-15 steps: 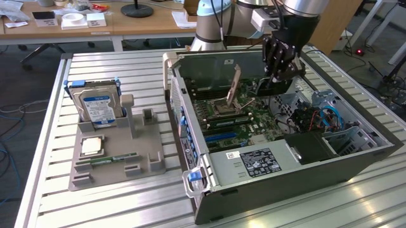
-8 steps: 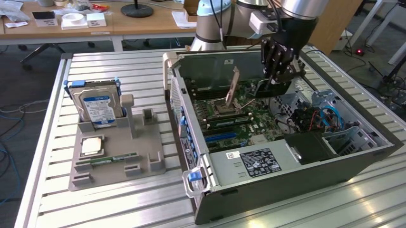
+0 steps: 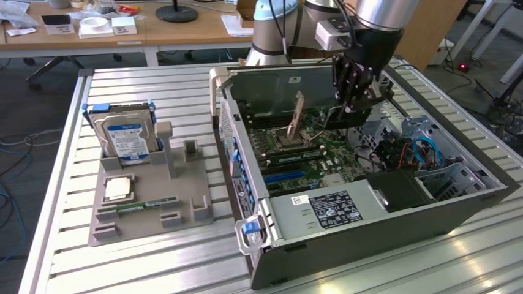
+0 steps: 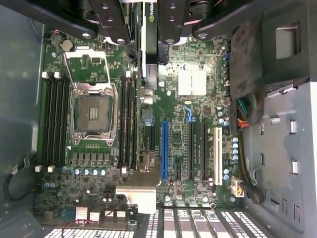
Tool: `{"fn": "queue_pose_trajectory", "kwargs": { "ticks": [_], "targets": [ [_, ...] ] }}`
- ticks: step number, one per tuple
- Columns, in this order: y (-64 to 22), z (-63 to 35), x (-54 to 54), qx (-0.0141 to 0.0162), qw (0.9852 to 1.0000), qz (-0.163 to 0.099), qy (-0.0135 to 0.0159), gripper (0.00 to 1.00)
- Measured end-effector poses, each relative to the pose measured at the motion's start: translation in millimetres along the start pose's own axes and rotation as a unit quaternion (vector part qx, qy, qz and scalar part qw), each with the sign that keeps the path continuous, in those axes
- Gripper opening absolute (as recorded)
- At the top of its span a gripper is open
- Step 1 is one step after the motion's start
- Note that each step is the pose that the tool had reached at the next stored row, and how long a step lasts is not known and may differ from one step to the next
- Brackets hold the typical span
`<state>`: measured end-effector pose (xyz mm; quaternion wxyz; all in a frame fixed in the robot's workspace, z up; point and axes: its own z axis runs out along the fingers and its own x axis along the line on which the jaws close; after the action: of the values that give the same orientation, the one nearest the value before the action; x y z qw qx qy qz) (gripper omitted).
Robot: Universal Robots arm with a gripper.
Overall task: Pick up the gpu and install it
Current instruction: 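Insert the gpu into the slot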
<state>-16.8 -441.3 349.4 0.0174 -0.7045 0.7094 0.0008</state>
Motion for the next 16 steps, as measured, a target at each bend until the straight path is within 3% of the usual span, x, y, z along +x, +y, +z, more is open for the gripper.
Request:
{"fn": "queue_pose_trajectory", "kwargs": {
  "ticks": [16],
  "targets": [
    [6.5,16.7,1.1,0.0000,1.0000,0.000,0.0000,0.26]
  ]
}}
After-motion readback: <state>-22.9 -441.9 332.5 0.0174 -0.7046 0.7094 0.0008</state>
